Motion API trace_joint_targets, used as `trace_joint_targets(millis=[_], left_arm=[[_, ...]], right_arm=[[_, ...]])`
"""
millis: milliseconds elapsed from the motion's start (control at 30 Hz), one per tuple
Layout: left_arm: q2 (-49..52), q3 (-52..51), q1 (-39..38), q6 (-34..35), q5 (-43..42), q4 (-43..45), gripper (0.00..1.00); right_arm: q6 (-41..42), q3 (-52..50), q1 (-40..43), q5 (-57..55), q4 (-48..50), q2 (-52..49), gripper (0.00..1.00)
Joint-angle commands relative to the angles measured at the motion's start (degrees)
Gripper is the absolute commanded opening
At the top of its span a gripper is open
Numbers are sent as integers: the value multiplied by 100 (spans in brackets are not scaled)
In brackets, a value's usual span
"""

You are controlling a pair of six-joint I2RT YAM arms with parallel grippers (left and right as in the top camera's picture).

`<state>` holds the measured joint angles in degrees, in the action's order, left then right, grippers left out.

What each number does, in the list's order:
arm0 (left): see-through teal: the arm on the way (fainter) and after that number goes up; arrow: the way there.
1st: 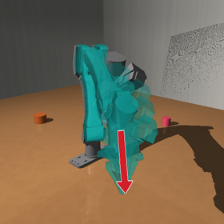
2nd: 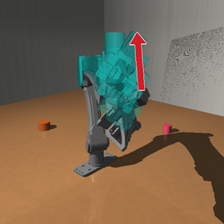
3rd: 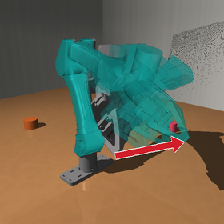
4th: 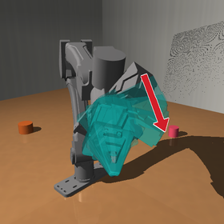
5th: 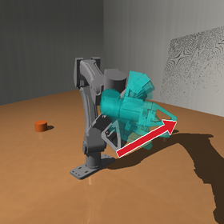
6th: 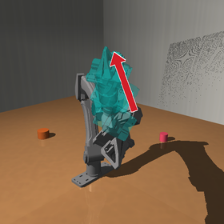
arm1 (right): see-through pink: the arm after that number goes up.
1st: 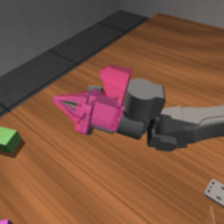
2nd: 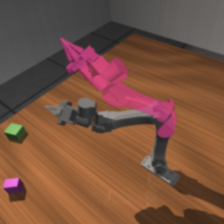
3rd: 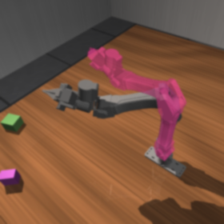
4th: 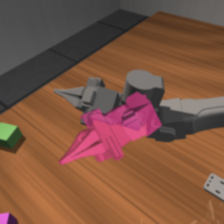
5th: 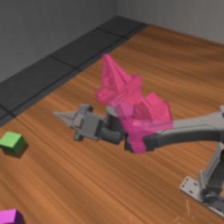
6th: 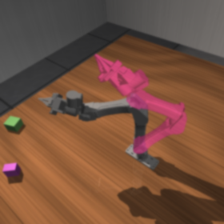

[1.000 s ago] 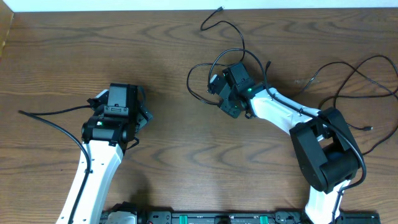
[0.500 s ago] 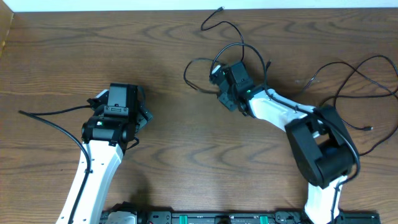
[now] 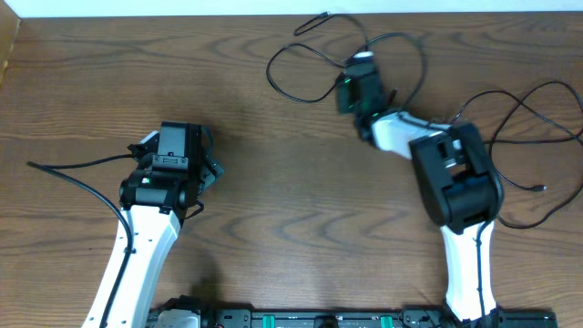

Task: Untangle cables
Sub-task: 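Release the black cable and raise the right gripper up-right, then move the right gripper left toward the black cable near the top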

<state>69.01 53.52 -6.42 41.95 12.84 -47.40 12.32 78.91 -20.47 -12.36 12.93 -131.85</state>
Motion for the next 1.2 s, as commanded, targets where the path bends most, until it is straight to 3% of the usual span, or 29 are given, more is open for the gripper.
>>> trace_joint_targets(millis=[0, 267, 433, 700, 833, 1000, 1167], left_arm=[[22, 107, 24, -35, 138, -13, 98], [22, 107, 24, -37, 138, -13, 98], [22, 107, 24, -37, 138, -13, 98], [22, 107, 24, -37, 138, -13, 98], [22, 107, 24, -37, 138, -13, 98], [22, 107, 24, -37, 138, -13, 98], [22, 107, 24, -37, 138, -13, 98]], right_arm=[[509, -284, 649, -90, -531, -756, 49], [-616, 262, 1010, 828, -938, -715, 58], [-684, 369, 949, 857, -1252, -422, 69], [-691, 389, 861, 1257, -813, 516, 73], [-1250, 389, 688, 1279, -216, 1060, 76], [-1733, 389, 420, 1499, 326, 1185, 86], [-1867, 387, 140, 1967, 122, 1102, 87]])
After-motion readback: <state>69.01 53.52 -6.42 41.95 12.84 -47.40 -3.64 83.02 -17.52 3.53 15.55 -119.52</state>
